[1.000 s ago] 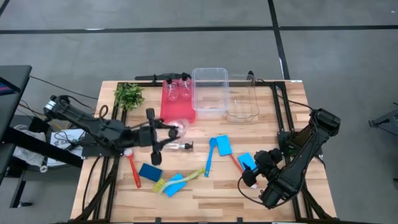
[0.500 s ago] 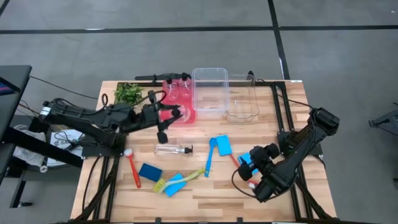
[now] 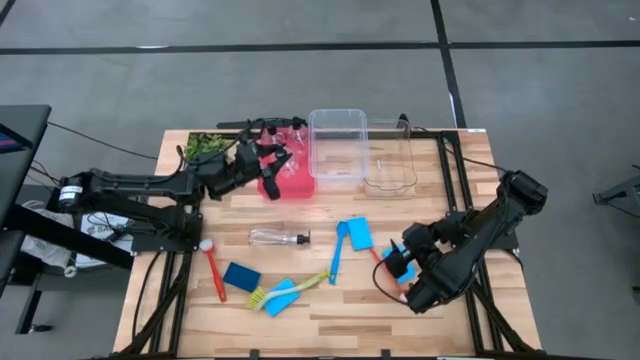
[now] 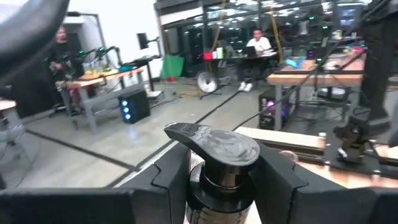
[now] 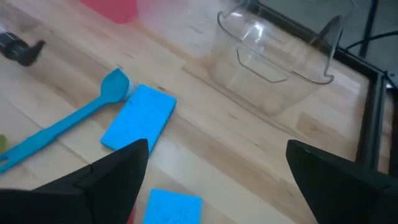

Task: Pick & Place Kitchen Sink Supplies
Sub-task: Put the bottom left transparent dishwashing liquid dispenser into the red bin

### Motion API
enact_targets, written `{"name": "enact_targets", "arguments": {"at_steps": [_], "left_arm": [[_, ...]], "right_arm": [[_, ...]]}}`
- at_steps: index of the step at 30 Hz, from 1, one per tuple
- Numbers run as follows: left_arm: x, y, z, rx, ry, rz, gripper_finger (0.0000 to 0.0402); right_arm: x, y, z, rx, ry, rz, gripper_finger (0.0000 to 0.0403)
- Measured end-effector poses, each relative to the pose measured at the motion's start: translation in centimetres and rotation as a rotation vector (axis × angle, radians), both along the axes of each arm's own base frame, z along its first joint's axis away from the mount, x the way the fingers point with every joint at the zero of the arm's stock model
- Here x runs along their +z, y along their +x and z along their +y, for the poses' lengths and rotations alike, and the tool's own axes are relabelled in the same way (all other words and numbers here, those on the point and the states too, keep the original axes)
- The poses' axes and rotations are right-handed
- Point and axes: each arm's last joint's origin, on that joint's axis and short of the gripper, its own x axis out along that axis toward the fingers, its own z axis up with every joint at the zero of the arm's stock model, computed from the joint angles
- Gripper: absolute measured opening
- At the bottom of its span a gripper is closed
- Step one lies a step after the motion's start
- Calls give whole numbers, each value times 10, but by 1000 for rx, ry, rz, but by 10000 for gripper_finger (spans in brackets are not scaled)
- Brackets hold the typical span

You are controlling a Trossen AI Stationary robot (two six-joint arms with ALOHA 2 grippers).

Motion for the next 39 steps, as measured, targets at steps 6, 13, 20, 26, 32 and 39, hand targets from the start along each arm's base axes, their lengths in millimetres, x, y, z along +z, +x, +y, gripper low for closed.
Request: {"name": "enact_targets", "arguments": {"at_steps": [6,13,20,26,32,39], "left_arm": [[-4,-2,9,38,-23,-13,137],[-4,-2,9,35,-40,-23,138],[-4,-2,9,33,-46,-27,139],[-4,-2,6,23,-61,-36,139],[-4,-2,6,23,-66,-39,139],[-4,-2,8,35,-67,-41,139]], "right_arm": [[23,-6,-16,-32,203,-133,375],[44,-14,-28,18,463,-166,377],[52,20,-22,358,221,-213,377],[72,66,-33,645,40,-323,377],[104,75,-56,974,-118,-463,377],[116,29,-76,1012,-130,-436,377]]}}
